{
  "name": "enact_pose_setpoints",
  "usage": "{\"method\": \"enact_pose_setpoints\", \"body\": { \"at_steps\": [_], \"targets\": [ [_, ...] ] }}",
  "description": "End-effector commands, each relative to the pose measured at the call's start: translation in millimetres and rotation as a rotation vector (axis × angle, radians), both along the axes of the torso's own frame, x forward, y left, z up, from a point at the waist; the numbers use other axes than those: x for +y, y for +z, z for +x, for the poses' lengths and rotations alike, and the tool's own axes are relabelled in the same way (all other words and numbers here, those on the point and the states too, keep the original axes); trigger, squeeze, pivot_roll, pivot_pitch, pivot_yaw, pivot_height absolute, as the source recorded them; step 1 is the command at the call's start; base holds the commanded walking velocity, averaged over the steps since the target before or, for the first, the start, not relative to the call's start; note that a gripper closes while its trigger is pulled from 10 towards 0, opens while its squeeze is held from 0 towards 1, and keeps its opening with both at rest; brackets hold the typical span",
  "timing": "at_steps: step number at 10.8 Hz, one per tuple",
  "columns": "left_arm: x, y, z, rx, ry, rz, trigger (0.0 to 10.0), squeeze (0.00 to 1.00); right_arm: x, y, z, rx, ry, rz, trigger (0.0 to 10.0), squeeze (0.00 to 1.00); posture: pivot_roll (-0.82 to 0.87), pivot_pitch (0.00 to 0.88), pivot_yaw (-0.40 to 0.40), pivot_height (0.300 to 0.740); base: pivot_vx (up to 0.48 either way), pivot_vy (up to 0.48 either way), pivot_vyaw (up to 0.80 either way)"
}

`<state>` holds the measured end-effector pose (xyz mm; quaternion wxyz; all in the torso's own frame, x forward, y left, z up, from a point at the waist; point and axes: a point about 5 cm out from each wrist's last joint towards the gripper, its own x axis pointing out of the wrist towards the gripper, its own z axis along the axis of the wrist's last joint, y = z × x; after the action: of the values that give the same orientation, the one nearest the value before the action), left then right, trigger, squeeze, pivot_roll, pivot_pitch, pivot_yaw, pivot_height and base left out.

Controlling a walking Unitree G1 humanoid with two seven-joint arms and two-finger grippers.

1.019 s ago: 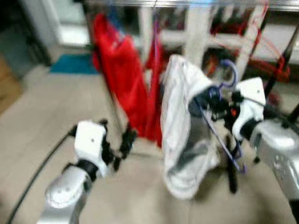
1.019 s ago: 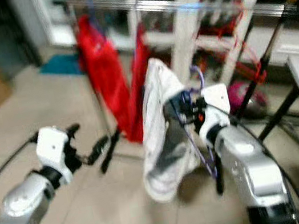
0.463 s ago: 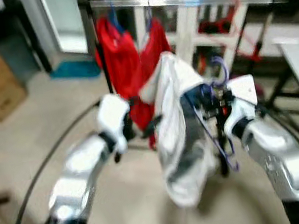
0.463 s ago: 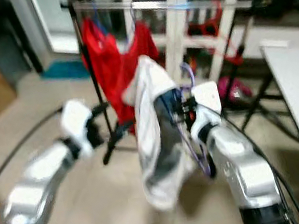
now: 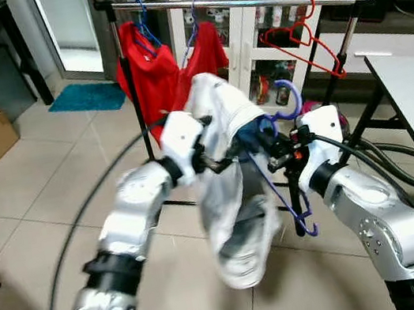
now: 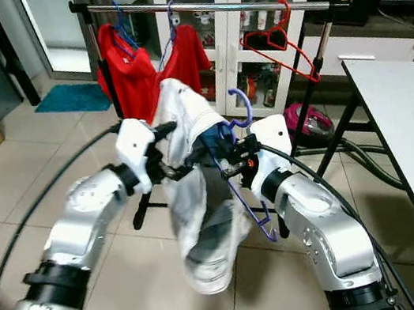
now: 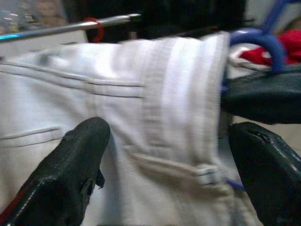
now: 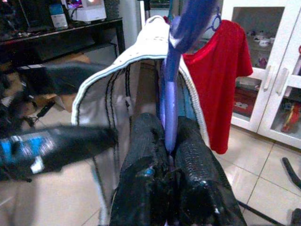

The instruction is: Hang hanger

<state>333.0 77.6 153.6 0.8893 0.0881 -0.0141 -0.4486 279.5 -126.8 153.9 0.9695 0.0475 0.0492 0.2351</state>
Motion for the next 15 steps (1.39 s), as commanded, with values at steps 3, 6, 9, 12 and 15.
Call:
{"method": "enact_pose_setpoints", "body": {
  "at_steps": [3, 6, 9, 12, 15],
  "targets": [
    [-7.5, 2, 13.9, -0.078, 0.093, 0.093, 5.4, 0.00, 7.1, 24, -1.6, -0.102, 0.045, 0.026, 0.0, 0.00, 0.03, 0.000, -0.033, 0.740, 0.000, 0.000, 0.00],
    [0.4, -6, 7.5, -0.117, 0.187, 0.150, 0.0, 0.00, 3.8, 20, -2.5, -0.088, 0.025, 0.019, 0.0, 0.00, 0.03, 0.000, -0.025, 0.740, 0.000, 0.000, 0.00],
    [17.5, -7, 10.7, -0.094, 0.258, 0.168, 0.0, 0.00, 1.8, 19, -4.0, -0.094, 0.101, 0.013, 0.0, 0.00, 0.05, 0.000, -0.032, 0.740, 0.000, 0.000, 0.00],
    [30.7, -9, 9.8, -0.049, 0.250, 0.152, 0.0, 0.00, -1.7, 22, -4.7, -0.114, 0.176, 0.020, 0.0, 0.00, 0.05, 0.000, -0.035, 0.740, 0.000, 0.000, 0.00],
    [36.3, -2, 3.1, -0.070, 0.177, 0.162, 0.0, 0.00, 1.9, 22, -12.0, -0.120, 0.304, 0.022, 0.0, 0.00, 0.05, 0.000, -0.037, 0.740, 0.000, 0.000, 0.00]
  ]
}}
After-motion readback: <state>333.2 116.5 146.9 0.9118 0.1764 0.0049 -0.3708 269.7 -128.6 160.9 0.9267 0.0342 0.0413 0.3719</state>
